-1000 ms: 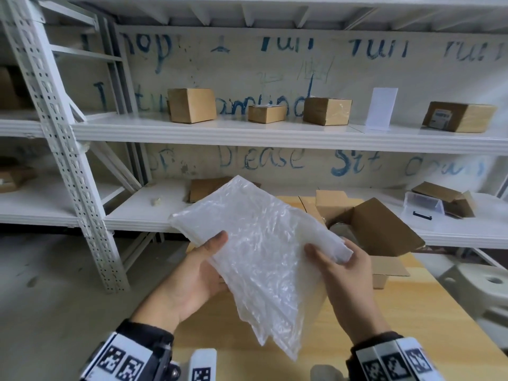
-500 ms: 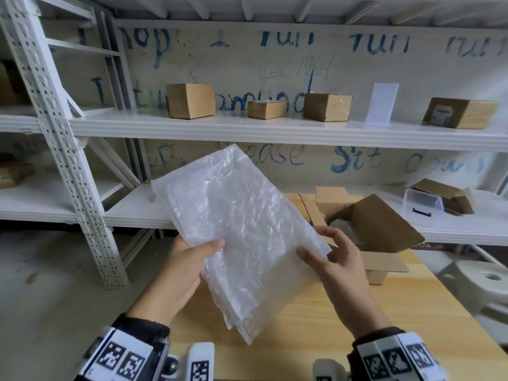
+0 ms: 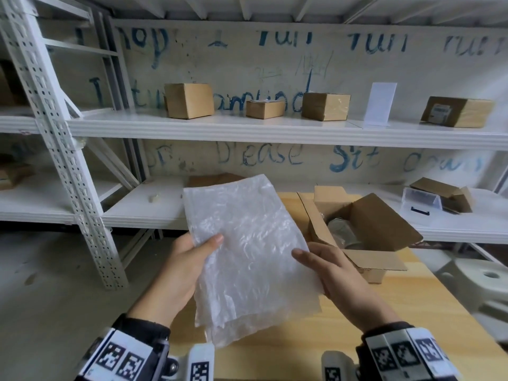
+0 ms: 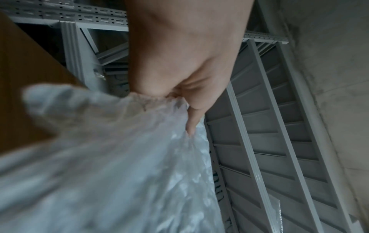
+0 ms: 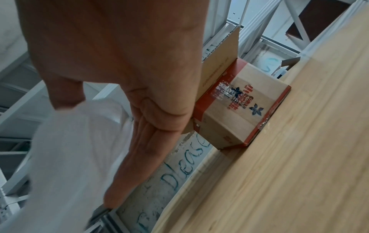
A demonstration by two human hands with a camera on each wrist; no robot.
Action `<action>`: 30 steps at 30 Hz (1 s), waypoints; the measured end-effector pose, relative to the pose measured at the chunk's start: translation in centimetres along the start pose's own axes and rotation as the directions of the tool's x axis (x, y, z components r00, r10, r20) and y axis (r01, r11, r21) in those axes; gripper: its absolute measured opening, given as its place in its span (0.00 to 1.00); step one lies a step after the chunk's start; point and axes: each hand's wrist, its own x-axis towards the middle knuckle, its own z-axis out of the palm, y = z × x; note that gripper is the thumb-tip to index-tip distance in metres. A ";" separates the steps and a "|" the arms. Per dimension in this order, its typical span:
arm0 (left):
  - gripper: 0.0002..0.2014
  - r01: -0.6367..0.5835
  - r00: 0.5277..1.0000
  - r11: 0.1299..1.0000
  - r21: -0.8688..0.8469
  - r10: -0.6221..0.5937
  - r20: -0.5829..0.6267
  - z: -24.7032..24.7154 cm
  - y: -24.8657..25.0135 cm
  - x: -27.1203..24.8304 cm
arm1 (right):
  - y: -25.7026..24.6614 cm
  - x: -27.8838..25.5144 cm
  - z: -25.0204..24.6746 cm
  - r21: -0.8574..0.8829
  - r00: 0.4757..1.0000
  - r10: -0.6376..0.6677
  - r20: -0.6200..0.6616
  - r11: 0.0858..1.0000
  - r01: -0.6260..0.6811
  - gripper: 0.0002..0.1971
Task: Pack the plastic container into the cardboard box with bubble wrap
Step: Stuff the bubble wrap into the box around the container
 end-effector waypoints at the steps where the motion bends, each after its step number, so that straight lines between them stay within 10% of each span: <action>1: 0.09 0.006 1.000 1.000 0.018 -0.006 0.005 -0.1 -0.1 0.1 | -0.1 0.0 0.0 0.011 1.000 0.013 0.005 1.000 -0.013 0.16; 16: 0.18 0.059 0.996 0.993 0.102 -0.066 0.067 0.9 0.1 -0.5 | -0.5 -0.2 0.0 0.122 0.999 -0.032 0.006 0.992 0.031 0.17; 30: 0.57 0.152 0.970 0.930 0.335 -0.206 0.133 0.1 -1.0 -0.4 | -0.7 0.0 0.2 0.230 0.969 -0.107 -0.223 0.960 0.159 0.14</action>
